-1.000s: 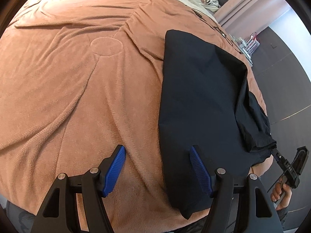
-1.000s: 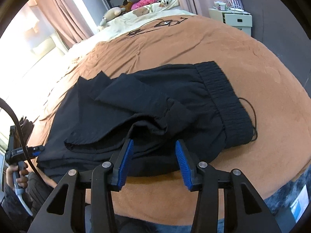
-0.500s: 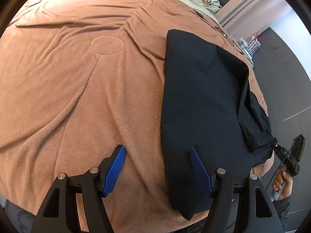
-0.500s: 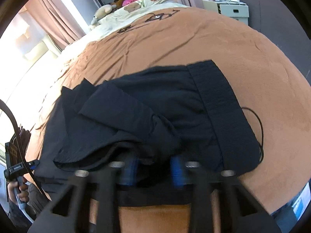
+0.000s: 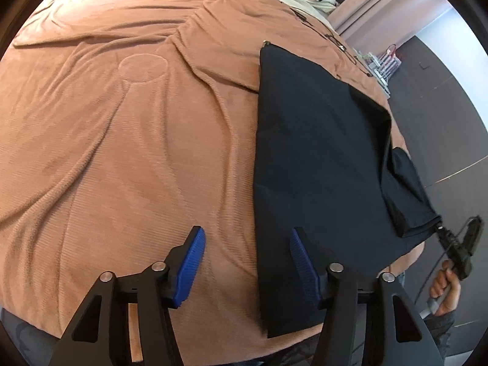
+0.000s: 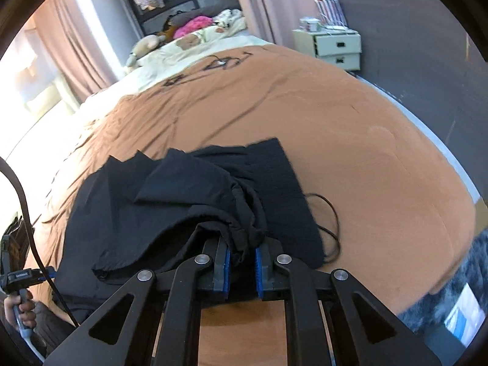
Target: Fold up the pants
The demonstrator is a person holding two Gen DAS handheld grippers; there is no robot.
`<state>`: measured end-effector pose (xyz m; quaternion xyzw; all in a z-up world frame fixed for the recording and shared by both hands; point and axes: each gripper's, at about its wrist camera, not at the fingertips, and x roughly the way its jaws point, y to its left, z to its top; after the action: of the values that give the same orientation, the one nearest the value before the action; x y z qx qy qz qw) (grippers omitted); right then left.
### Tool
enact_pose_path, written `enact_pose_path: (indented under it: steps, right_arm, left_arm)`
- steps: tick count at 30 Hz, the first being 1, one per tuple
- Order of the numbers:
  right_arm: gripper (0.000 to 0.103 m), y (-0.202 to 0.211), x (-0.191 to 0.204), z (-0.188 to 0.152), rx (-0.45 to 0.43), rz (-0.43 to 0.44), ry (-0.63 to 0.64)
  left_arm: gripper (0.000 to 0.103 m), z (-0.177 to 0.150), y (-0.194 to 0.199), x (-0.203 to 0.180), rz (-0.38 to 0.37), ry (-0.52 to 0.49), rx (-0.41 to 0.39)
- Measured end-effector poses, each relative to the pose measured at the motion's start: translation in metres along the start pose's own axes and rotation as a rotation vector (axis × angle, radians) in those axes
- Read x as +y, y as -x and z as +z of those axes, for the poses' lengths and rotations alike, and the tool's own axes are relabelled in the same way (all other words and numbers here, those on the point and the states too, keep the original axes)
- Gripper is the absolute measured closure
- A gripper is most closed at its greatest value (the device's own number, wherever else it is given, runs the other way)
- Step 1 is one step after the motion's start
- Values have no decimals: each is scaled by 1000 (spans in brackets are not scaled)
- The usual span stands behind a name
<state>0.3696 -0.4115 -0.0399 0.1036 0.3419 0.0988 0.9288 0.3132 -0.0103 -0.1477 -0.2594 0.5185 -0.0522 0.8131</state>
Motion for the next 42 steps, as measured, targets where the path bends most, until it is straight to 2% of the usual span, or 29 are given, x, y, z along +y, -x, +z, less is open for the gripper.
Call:
enact_pose_path:
  steps: [5,7,11,14,16,19,21,24,27,36,42]
  right_arm:
    - [94,-9,0,-10,9,-45,-32]
    - [94,-9,2,-8,7,-40,-44]
    - [92,-12,0,-8,56,-39,-54]
    - [80,-4,2,-5,91,-49,-18]
    - [66,7,1,-1,98,-57,5]
    - [51,30,0,5,66,-39,37]
    - [47,46,-1,7,32,-19,54]
    - [47,56,3,15,8,6,83]
    - [47,48,14,27,17,2,144]
    - [47,-11,36,67,118,74,297]
    - [47,-44,41,97,175,77,384]
  left_arm:
    - [50,-1,-8,-8,-51,-6,28]
    - [56,-2,-16,-8,-54,4,48]
    - [57,0,-22,-11,-48,0,53]
    - [58,3,-22,-12,-53,3,53]
    - [57,5,-22,-14,-51,2,51]
    - [57,3,-20,-17,-45,-1,44]
    - [57,3,-18,-18,-43,-6,39]
    - [57,4,-18,-19,-47,-3,32]
    - [57,4,-18,-19,-49,6,29]
    - [57,5,-16,-15,-52,19,20]
    - [57,7,-17,-12,-56,33,17]
